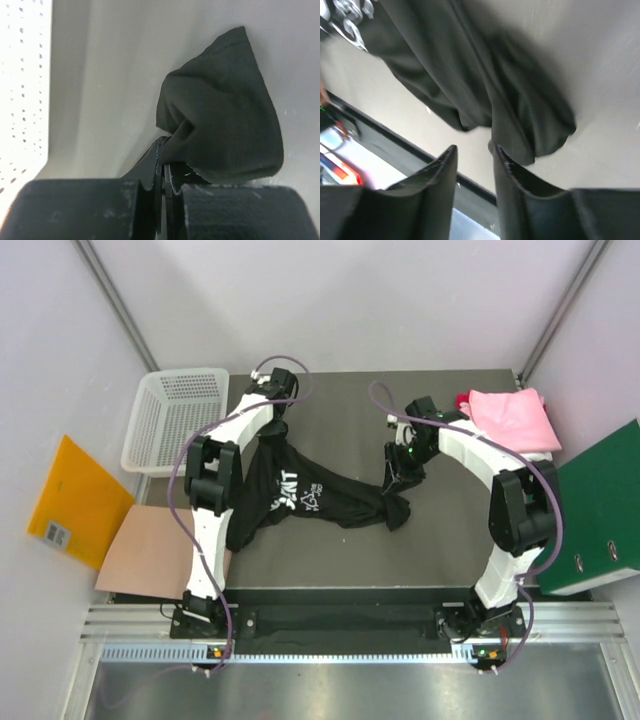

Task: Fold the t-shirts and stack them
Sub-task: Flatten out the tshirt

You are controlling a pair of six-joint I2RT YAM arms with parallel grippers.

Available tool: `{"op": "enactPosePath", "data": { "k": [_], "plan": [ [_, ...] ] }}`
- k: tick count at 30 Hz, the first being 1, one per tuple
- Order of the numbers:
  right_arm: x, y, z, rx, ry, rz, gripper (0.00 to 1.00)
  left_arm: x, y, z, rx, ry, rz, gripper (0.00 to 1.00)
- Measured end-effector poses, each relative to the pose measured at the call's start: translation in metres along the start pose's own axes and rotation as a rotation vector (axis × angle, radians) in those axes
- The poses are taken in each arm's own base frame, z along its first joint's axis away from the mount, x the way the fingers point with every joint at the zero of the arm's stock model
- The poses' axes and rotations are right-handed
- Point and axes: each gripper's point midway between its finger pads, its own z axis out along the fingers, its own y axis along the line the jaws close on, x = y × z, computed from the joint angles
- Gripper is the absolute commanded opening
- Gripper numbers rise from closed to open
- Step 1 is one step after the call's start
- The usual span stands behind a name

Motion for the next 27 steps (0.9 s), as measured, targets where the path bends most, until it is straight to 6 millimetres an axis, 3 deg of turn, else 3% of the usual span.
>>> {"op": "enactPosePath", "data": {
  "k": [6,13,19,27],
  "plan": [
    [0.035,-0.007,-0.001,0.094,0.127,-0.002,0.31,-0.001,0.001,0.017,-0.025,0.046,-0.044,0.0],
    [0.056,-0.017,-0.008,0.158,0.206,0.017,0.31,0.001,0.012,0.021,-0.04,0.075,-0.072,0.0],
    [0.074,-0.02,0.004,0.169,0.264,0.016,0.34,0.001,0.011,0.021,-0.037,0.077,-0.079,0.0],
    [0.083,-0.027,0.033,0.189,0.35,0.012,0.34,0.001,0.011,0.021,-0.036,0.077,-0.082,0.0]
  ]
}}
